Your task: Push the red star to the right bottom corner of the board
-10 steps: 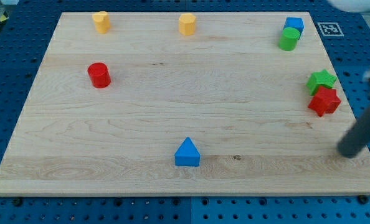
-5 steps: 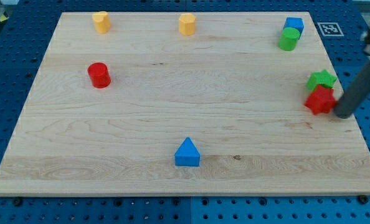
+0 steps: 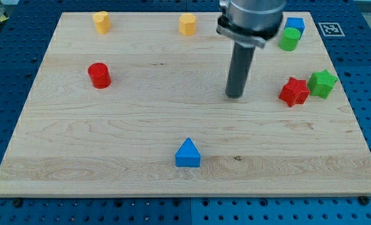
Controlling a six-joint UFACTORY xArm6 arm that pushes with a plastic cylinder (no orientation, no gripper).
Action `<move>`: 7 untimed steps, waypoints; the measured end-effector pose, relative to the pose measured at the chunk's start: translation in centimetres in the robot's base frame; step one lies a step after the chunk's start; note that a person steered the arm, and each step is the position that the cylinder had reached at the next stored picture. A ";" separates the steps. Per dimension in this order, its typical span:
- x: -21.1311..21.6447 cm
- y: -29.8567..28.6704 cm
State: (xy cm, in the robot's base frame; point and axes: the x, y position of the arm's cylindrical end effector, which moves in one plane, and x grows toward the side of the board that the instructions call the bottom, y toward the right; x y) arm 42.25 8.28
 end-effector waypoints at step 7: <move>14.0 4.7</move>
State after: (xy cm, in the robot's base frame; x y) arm 56.24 12.94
